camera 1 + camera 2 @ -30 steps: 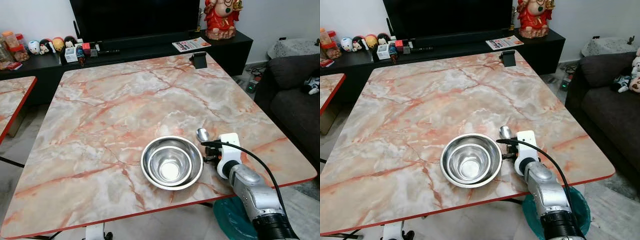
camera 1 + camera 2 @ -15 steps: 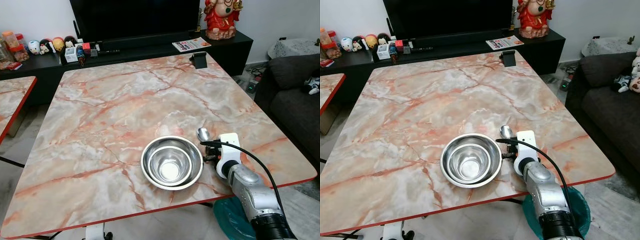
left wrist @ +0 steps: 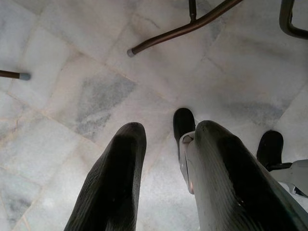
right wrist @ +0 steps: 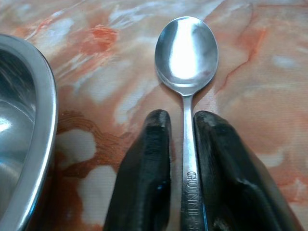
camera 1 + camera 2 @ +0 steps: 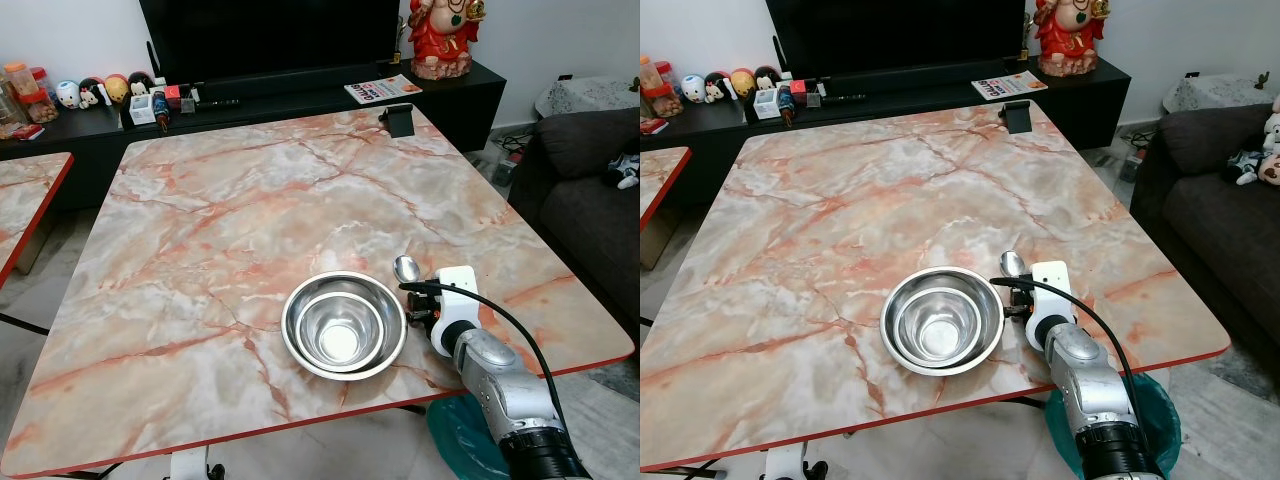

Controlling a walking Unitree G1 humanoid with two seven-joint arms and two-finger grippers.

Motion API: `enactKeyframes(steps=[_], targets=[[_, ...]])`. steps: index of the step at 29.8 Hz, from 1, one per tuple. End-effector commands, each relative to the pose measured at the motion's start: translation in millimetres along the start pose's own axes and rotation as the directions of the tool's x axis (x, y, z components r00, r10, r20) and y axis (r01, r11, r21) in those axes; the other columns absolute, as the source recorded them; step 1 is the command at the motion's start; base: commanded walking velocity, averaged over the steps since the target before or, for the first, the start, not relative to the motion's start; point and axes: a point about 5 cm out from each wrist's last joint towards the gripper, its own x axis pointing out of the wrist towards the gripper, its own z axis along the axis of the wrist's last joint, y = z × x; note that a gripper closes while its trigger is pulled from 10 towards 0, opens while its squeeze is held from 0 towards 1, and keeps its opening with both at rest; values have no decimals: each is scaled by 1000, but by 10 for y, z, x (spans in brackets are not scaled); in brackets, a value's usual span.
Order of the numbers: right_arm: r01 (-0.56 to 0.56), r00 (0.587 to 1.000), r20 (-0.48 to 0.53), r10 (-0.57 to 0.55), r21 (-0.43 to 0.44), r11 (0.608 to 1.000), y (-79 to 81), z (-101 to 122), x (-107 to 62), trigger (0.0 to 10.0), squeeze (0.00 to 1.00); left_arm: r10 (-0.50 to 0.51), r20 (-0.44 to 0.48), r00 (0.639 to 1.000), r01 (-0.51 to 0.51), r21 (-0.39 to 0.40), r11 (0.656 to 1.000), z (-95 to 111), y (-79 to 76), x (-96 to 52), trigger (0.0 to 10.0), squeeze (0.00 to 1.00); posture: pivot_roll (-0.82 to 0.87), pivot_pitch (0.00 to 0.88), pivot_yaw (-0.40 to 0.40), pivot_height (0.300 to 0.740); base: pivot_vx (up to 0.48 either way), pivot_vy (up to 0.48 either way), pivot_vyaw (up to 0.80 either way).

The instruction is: Setting the table

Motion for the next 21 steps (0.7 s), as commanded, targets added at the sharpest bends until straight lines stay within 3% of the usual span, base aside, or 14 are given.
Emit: enactKeyframes(steps=[1, 9, 10, 11, 18, 20, 21], targets=[[0, 1000, 4, 0, 9, 1000, 7, 2, 5, 10000, 1000, 17, -8, 1000, -17, 13, 1000, 3, 53, -2, 10000, 0, -49, 9, 72, 740, 0, 0, 0], [5, 1000, 7, -5, 7, 1000, 7, 13, 12, 10000, 1000, 20, -8, 1000, -20, 15, 1000, 11, 59, -1, 10000, 0, -49, 8, 71, 740, 0, 0, 0], [6, 1000, 10, -6, 5, 1000, 4, 19, 11, 10000, 922, 20, -8, 1000, -20, 15, 1000, 12, 59, -1, 10000, 0, -50, 7, 72, 740, 0, 0, 0], [2, 1000, 20, -2, 0, 1000, 4, 35, 11, 10000, 0, 21, -8, 1000, -21, 16, 1000, 13, 60, 0, 10000, 0, -50, 7, 72, 740, 0, 0, 0], [20, 996, 92, -19, -11, 1000, -4, 133, 12, 10000, 0, 20, -8, 1000, -20, 16, 1000, 19, 59, 1, 10000, 0, -50, 3, 73, 740, 0, 0, 0], [22, 976, 215, -17, -18, 1000, 9, 302, -8, 10000, 0, 20, -6, 1000, -20, 14, 1000, 26, 56, 3, 10000, 0, -53, 1, 76, 740, 0, 0, 0], [22, 976, 215, -17, -18, 1000, 9, 302, -8, 10000, 0, 20, -6, 1000, -20, 14, 1000, 26, 56, 3, 10000, 0, -53, 1, 76, 740, 0, 0, 0]])
